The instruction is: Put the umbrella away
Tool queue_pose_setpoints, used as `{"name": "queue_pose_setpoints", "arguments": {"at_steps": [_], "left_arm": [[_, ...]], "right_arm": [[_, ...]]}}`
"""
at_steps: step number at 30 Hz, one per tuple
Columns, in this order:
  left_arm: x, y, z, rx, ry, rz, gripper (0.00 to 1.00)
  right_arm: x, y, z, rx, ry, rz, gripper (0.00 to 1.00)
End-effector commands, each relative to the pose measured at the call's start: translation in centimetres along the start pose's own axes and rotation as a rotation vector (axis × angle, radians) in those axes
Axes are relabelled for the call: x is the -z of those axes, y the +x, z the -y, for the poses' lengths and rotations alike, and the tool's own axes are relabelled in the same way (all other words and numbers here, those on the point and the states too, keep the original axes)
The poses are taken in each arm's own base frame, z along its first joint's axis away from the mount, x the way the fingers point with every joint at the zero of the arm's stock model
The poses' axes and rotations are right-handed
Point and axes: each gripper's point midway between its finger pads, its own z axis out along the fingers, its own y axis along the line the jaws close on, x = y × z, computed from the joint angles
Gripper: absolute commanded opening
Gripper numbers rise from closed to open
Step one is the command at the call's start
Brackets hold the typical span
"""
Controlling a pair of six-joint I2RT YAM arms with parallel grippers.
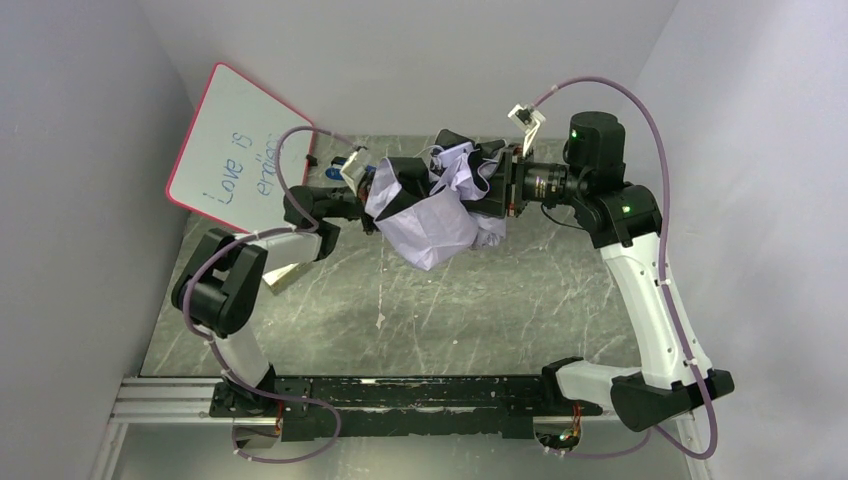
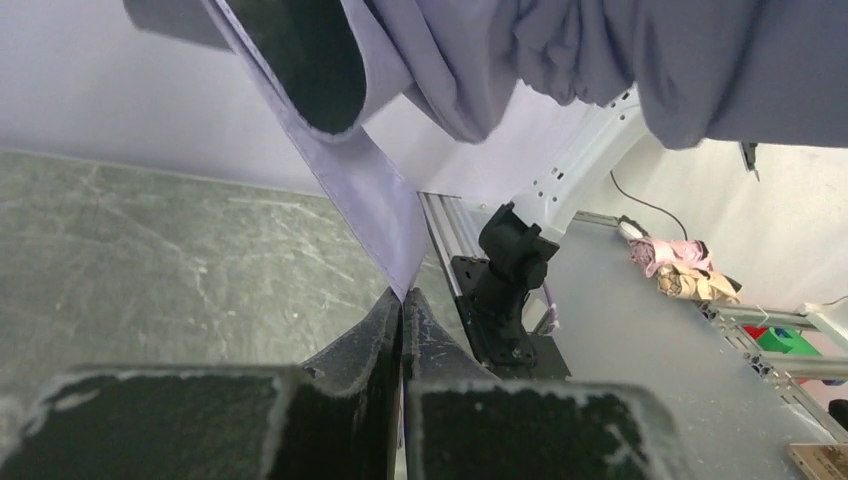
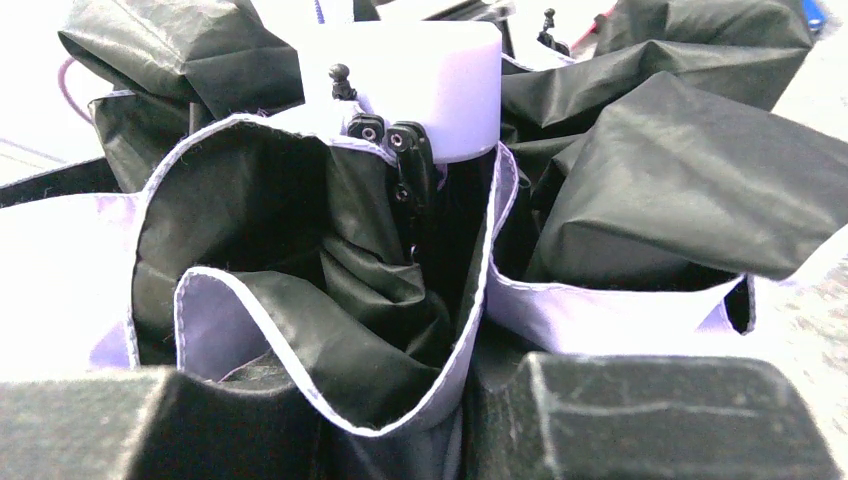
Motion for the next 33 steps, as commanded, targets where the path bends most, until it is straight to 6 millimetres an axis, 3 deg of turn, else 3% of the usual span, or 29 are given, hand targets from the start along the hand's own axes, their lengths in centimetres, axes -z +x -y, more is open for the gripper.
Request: {"name": "queue_pose_setpoints", "arguments": {"at_steps": [1,5,8,19,26,33], "left_arm": [[0.8,-3.2,4.3,-0.205,0.032,0.078,0.05],[1.5,-2.4,1.5,-0.136,-0.212,0.019,0.05],[2.7,-0.1,-0.3,-0.231,-0.417,-0.156,0.05],[4.1,5.2,4.5,-0.097,-0.454,-0.290,0.05],[5.8,9.0,7.0,-0.015,-0.495,-0.477,0.05],[6.7,9.6,8.8,0.068,-0.547,-0.507,0.05]], "right_arm": [[1.4,-2.8,-0.8,0.073,0.082,0.121,0.00],[2.0,-4.2,-0.3,0.083,0.146,0.189,0.00],[2.5,-5.0,0.3,0.088,0.204,0.236,0.00],[2.7,-6.1,3.4,0.072,0.350,0.277,0.00],[2.0,-4.7,7.2,0.090,0.459,0.181,0.00],[1.7,-3.2,11.3,0.105,0.590,0.115,0.00]]}}
